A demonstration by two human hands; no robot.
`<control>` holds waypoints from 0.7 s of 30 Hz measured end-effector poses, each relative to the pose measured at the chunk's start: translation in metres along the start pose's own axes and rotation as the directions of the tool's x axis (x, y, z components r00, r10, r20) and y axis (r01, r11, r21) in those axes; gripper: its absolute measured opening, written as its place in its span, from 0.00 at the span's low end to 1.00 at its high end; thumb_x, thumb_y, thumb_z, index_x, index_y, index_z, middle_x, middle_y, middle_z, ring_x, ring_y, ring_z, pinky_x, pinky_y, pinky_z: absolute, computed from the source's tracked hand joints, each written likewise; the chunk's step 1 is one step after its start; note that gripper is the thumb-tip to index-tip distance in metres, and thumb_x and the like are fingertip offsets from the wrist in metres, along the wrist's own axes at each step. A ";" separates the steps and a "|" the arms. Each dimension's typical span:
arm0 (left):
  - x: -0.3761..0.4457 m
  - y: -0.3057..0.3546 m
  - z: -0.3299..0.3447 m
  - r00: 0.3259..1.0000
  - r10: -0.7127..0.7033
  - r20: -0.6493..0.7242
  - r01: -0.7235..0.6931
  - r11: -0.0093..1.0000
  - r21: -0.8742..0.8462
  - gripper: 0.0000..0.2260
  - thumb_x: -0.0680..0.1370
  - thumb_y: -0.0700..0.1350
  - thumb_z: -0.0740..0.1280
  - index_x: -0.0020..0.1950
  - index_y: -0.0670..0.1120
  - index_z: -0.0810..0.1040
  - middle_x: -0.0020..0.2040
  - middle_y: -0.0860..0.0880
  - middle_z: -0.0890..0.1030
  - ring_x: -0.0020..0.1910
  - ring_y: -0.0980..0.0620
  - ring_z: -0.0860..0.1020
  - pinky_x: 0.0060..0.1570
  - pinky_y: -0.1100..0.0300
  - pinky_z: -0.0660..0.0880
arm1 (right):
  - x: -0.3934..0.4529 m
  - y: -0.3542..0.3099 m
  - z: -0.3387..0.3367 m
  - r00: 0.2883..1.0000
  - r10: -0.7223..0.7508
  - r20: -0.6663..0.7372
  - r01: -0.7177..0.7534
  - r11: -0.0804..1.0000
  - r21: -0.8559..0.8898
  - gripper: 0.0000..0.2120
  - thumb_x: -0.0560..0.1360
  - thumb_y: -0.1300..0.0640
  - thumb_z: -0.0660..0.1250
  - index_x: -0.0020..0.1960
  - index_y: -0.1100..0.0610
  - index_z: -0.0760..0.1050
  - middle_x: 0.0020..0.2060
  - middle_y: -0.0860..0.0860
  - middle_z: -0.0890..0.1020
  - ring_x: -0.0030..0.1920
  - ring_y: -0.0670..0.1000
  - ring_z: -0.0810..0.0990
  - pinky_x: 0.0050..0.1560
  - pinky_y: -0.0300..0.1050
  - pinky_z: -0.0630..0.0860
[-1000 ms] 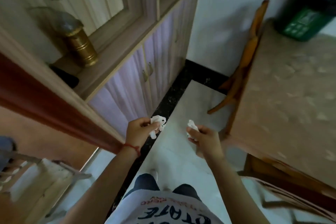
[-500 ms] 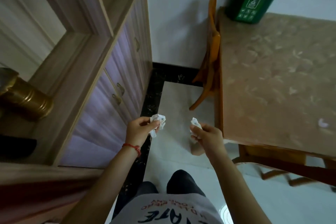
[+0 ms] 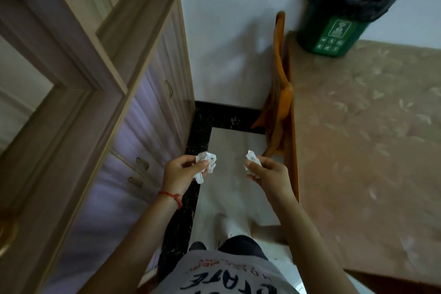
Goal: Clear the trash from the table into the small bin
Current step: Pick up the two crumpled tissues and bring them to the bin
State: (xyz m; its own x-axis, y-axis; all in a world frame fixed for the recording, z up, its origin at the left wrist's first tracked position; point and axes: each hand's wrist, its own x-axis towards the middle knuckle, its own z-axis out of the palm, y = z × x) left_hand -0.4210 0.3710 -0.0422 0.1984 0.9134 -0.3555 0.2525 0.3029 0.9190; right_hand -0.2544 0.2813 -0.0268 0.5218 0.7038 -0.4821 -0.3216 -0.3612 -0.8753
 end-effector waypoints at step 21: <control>0.282 0.144 0.033 0.985 0.092 0.147 -0.095 0.995 0.012 0.07 0.70 0.36 0.71 0.32 0.45 0.79 0.25 0.52 0.79 0.30 0.53 0.78 0.37 0.59 0.75 | 0.225 -0.148 0.078 0.991 -0.079 -0.109 0.083 0.996 0.031 0.01 0.71 0.62 0.70 0.42 0.57 0.79 0.39 0.54 0.81 0.39 0.47 0.80 0.36 0.34 0.77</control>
State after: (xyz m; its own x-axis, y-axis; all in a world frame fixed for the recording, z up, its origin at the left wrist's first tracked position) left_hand -0.2979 0.6630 -0.0159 0.3583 0.8873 -0.2903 0.2440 0.2111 0.9465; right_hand -0.1508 0.5405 -0.0032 0.6288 0.6590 -0.4127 -0.3013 -0.2827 -0.9106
